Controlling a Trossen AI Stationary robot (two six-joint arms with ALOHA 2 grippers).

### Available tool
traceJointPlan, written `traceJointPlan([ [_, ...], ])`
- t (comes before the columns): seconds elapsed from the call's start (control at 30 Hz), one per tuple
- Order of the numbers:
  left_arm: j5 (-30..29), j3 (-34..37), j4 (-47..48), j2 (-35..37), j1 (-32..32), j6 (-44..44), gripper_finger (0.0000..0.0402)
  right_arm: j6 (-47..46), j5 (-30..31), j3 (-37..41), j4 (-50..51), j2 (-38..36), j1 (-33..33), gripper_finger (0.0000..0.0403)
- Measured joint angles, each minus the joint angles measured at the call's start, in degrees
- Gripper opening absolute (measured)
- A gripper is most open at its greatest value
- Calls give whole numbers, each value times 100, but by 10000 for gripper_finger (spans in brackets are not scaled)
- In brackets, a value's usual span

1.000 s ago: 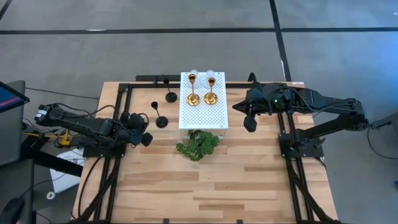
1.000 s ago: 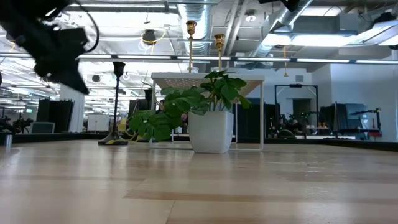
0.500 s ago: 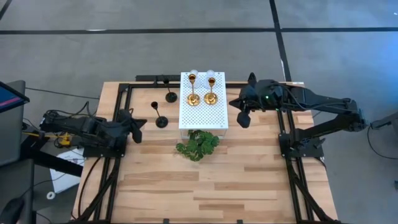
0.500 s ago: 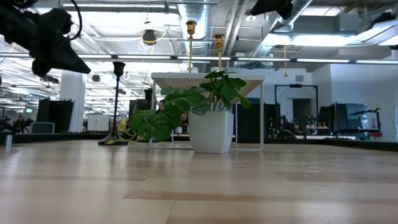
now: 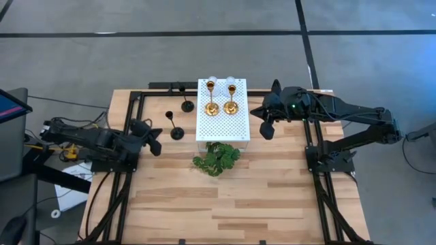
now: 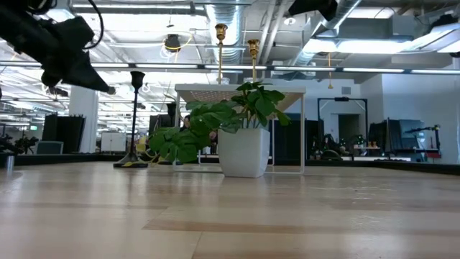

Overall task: Pick & Place candle stick holders
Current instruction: Put the bottom black candle holder on the shelf

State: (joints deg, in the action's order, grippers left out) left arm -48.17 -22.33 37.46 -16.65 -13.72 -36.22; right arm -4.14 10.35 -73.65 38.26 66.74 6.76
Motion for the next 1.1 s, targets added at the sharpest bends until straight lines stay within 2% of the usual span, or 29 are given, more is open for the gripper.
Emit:
traceJointPlan([
  [0.17,540,0,-249,-607,-2,148,5,19,0,0,0,0,-2,0],
  [0.33,648,363,-1439,-736,155,898,5,22,-2,0,-15,0,0,0],
  [0.47,983,914,-1741,-503,680,684,4,20,-166,0,-17,0,0,0],
  [0.57,1787,1292,-2282,-223,1220,573,4,12,-314,0,-20,0,-9,0],
  [0.67,2434,1593,-3047,-43,1773,822,4,-24,-313,0,-21,0,-81,0],
  [0.9,3464,1663,-3284,6,2817,1088,4,-42,-302,0,-62,0,-255,0],
  [1.0,3542,1663,-3288,7,3003,1255,5,-42,-303,0,-63,0,-283,0],
  [1.1,3348,1663,-3298,7,3112,1338,5,-42,-302,0,-61,0,-304,0],
])
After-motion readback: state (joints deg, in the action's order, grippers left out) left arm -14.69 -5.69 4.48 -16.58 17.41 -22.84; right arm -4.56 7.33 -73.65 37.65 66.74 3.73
